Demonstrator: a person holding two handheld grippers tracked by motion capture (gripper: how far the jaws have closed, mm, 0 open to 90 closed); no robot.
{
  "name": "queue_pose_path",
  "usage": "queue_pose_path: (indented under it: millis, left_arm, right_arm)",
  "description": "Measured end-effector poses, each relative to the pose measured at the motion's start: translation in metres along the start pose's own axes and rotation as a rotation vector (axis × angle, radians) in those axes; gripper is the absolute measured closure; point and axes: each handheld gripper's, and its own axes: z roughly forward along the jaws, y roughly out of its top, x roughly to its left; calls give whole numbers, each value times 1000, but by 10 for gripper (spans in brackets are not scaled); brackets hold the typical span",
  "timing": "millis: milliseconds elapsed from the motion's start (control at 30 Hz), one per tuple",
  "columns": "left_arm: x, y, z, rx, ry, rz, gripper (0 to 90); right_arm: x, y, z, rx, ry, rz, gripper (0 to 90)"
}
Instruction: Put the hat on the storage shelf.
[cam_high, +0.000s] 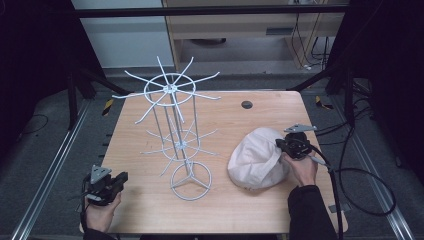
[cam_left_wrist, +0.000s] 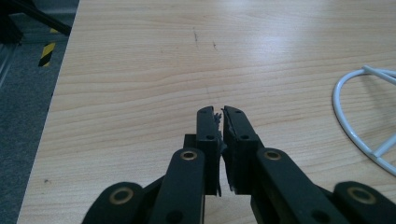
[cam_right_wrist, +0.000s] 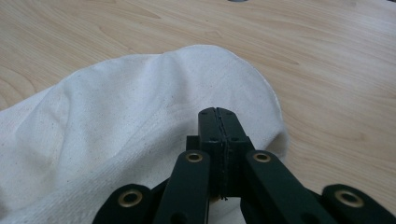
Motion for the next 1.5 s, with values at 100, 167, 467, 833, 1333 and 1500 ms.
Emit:
queue_pose_path:
  millis: [100, 167, 467, 833, 1333, 1500]
  left_arm:
    - [0, 0, 0, 1, 0, 0, 848]
    - [0, 0, 0, 1, 0, 1, 849]
    - [-1, 0, 0, -1, 1, 1, 852]
    - [-1, -1, -1, 5, 5, 4, 878]
    - [-1, -2, -4, 2, 1, 6, 885]
    - [-1, -2, -4, 3, 1, 6, 885]
  right_arm:
    - [-3, -5, -5, -3, -14, 21, 900]
    - [-4, -10, -8, 7, -27, 34, 900]
    - [-4, -26, -31, 13, -79, 63, 900]
    - [0, -46, -54, -7, -102, 69, 900]
    - [51, -57, -113, -156, 78, -2, 900]
    - [66, -66, -115, -131, 128, -29, 900]
